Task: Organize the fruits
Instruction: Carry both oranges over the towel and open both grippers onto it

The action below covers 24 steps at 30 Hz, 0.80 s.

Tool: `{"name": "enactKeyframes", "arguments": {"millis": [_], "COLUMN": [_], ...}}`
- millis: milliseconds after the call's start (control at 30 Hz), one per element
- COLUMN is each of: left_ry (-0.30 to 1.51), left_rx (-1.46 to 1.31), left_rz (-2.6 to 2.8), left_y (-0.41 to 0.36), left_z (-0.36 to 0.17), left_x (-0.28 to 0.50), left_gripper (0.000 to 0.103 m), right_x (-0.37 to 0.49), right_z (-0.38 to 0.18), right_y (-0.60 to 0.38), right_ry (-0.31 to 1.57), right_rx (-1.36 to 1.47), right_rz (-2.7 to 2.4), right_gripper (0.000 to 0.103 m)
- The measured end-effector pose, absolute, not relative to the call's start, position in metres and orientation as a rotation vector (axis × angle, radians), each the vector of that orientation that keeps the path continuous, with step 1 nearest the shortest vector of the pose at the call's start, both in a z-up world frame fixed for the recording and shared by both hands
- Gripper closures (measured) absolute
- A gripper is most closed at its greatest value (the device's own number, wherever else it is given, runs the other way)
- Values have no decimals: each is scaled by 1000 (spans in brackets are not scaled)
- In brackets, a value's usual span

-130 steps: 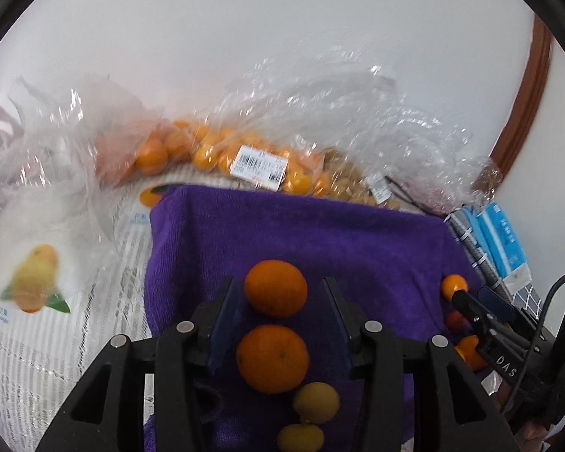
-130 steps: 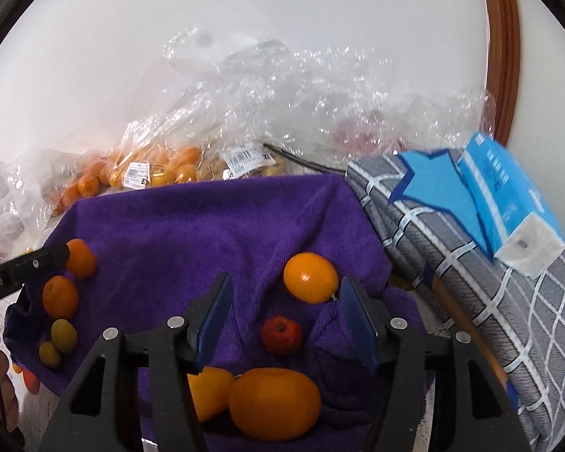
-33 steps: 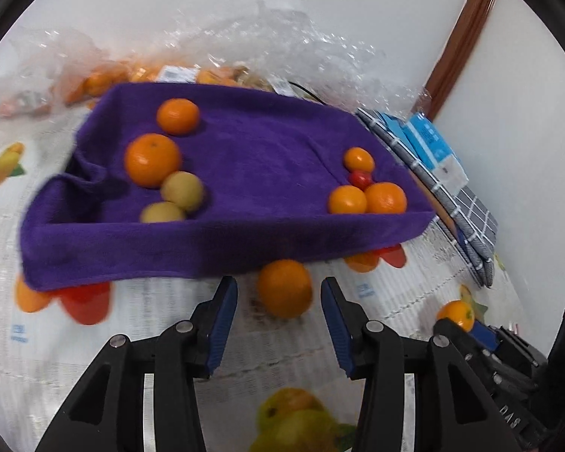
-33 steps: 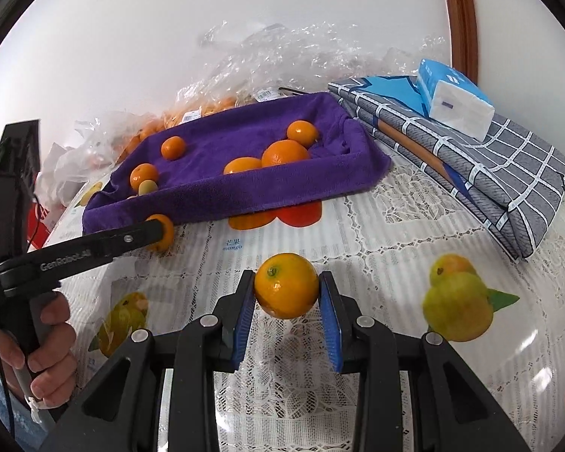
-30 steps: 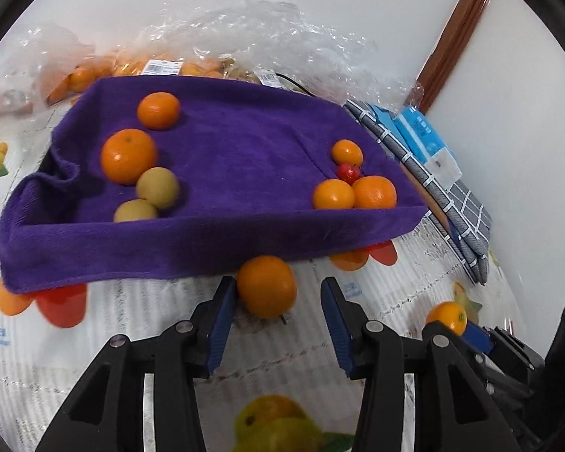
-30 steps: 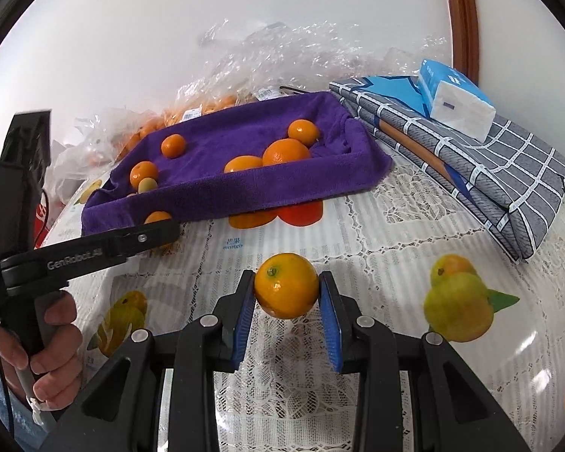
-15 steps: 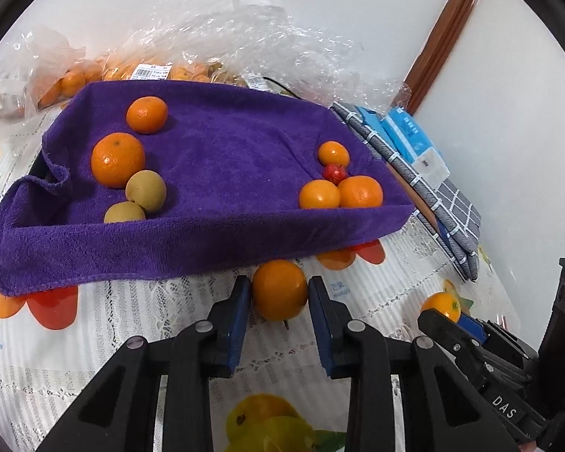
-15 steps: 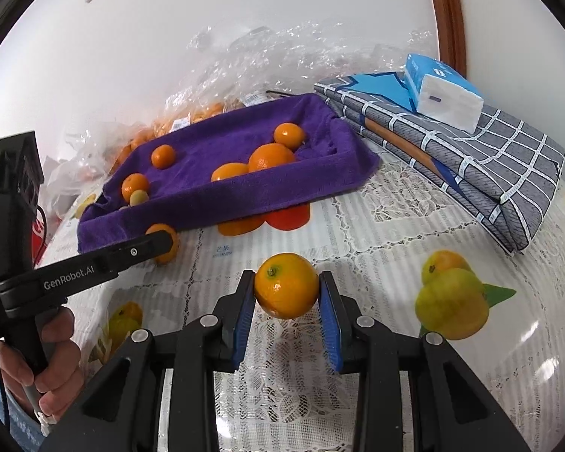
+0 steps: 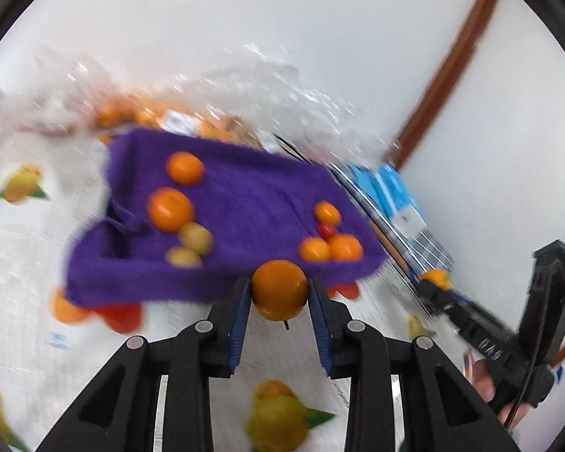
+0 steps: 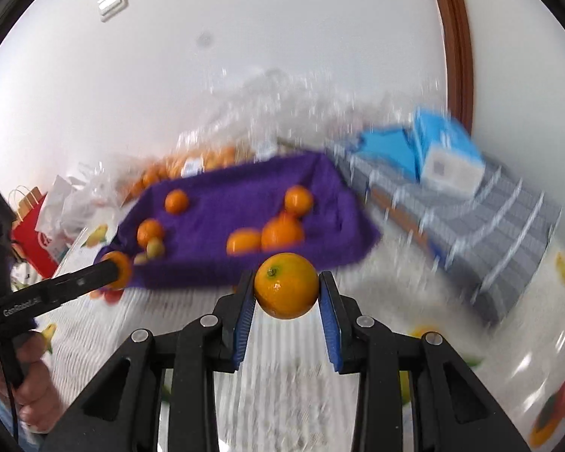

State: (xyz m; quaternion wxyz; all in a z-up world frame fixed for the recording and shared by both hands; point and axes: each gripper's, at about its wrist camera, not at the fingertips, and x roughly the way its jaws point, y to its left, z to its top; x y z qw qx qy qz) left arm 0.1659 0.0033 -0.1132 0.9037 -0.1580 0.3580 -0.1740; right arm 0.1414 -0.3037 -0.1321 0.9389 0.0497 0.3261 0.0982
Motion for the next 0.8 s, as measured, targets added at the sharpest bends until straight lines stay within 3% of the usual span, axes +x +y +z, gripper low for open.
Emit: {"name": "enactKeyframes", "arguments": {"millis": [367,800], "left_ry": [669,721], "left_rx": [-361,-423], "left_rz": [-174,-151], "left_y": [54,58], "left_z": [-82,-142], "left_x": [231,296], "left_gripper": [73,73], "right_x": [225,297], "right_z": [-107,-157], "right_y": [-290,-246], "right_ry": [647,729], "right_rx": [82,64], "right_rz": [206,271], "right_gripper": [70,70]}}
